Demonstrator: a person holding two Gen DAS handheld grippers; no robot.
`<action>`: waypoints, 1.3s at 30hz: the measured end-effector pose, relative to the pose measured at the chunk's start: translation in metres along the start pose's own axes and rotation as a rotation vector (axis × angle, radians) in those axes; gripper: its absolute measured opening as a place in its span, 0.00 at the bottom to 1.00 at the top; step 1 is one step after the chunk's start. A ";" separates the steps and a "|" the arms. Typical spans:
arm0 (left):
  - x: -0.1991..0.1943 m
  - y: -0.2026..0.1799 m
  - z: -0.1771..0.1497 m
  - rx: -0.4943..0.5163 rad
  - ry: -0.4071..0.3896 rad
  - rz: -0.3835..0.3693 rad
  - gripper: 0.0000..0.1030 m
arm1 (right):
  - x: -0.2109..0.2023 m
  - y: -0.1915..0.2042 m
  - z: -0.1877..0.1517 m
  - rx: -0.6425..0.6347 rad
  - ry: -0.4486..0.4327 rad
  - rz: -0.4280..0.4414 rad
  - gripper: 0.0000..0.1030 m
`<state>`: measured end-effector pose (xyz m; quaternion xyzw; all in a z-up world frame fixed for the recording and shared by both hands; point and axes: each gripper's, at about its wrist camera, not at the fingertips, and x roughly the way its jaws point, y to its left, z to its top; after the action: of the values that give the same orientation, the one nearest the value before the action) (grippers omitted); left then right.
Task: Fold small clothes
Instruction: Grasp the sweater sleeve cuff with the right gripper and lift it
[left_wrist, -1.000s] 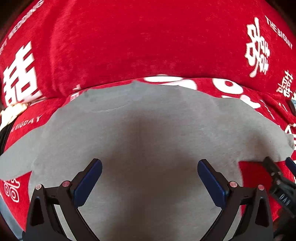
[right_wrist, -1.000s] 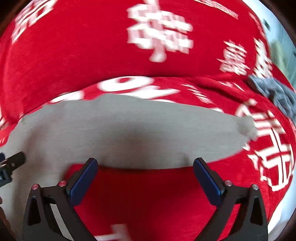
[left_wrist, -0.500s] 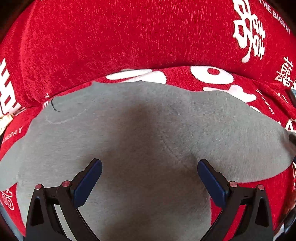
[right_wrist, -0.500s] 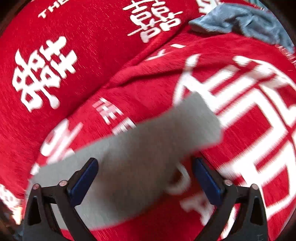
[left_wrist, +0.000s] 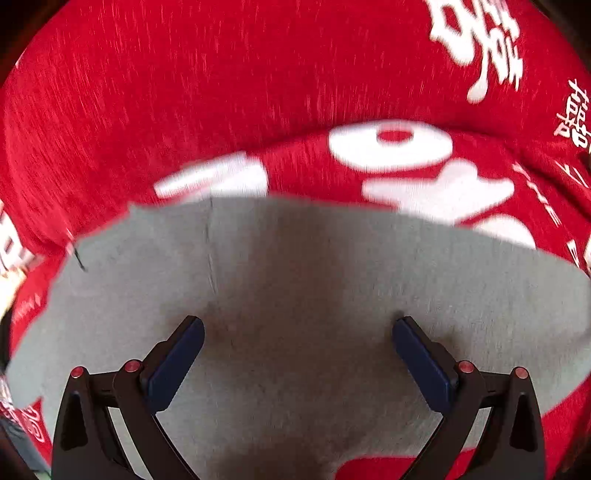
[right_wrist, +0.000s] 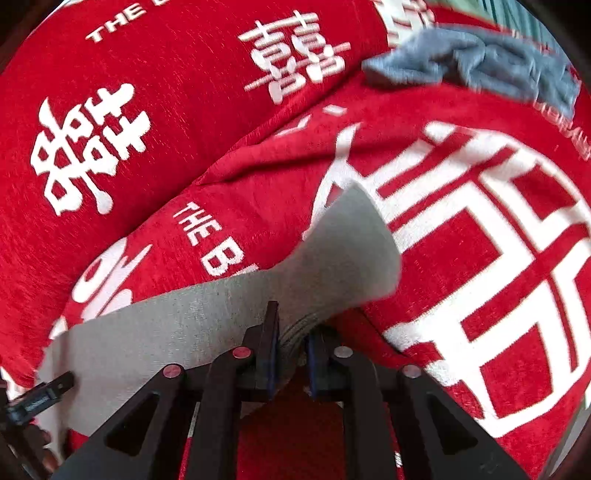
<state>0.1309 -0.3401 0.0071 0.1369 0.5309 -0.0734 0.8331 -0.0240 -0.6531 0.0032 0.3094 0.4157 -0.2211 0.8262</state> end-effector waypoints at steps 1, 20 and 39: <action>-0.002 0.000 0.005 0.002 0.003 -0.024 1.00 | -0.002 -0.005 0.002 0.015 -0.002 0.018 0.38; -0.002 0.031 -0.032 -0.096 0.042 -0.006 1.00 | -0.030 -0.020 0.010 0.050 -0.117 0.311 0.11; -0.066 0.173 -0.123 -0.327 0.025 -0.181 1.00 | -0.143 0.179 -0.016 -0.344 -0.236 0.281 0.10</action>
<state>0.0432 -0.1396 0.0438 -0.0479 0.5561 -0.0590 0.8276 -0.0010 -0.4993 0.1722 0.1913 0.3005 -0.0646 0.9322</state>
